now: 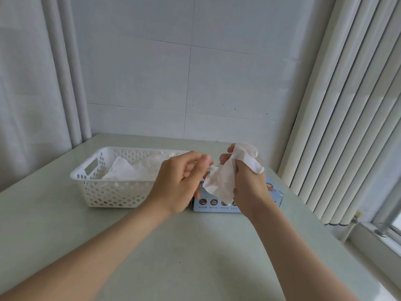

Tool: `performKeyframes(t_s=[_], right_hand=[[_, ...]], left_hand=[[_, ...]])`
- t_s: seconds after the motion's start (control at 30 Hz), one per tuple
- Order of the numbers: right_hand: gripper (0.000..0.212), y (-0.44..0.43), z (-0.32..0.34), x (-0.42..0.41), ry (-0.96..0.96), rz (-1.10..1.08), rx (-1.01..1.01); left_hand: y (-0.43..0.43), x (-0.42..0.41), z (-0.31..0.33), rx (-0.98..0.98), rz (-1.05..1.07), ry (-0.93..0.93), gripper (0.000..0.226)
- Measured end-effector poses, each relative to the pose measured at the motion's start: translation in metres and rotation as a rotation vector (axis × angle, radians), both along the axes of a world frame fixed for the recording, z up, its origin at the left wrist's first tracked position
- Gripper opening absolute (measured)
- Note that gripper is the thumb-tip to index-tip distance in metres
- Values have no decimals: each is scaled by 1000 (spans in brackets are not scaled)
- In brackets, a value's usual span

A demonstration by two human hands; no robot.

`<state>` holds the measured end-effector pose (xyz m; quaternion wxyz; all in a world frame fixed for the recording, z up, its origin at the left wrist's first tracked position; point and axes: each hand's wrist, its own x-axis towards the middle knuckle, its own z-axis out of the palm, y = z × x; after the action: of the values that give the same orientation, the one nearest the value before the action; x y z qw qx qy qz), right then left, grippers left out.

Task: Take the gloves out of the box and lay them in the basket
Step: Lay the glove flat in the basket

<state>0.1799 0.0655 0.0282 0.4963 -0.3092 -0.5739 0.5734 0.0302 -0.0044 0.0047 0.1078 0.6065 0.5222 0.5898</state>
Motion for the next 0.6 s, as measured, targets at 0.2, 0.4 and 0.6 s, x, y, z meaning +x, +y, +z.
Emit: performKeyframes(t_s=[0.2, 0.4, 0.6], right_hand=[[37, 4, 6, -7, 240, 5, -302], [33, -1, 1, -3, 361, 55, -223], [54, 11, -4, 3, 473, 285, -355]], left_hand=[[-2, 7, 0, -169, -2, 23, 26], [2, 4, -2, -93, -14, 79, 8], [4, -4, 0, 60, 154, -35, 16]])
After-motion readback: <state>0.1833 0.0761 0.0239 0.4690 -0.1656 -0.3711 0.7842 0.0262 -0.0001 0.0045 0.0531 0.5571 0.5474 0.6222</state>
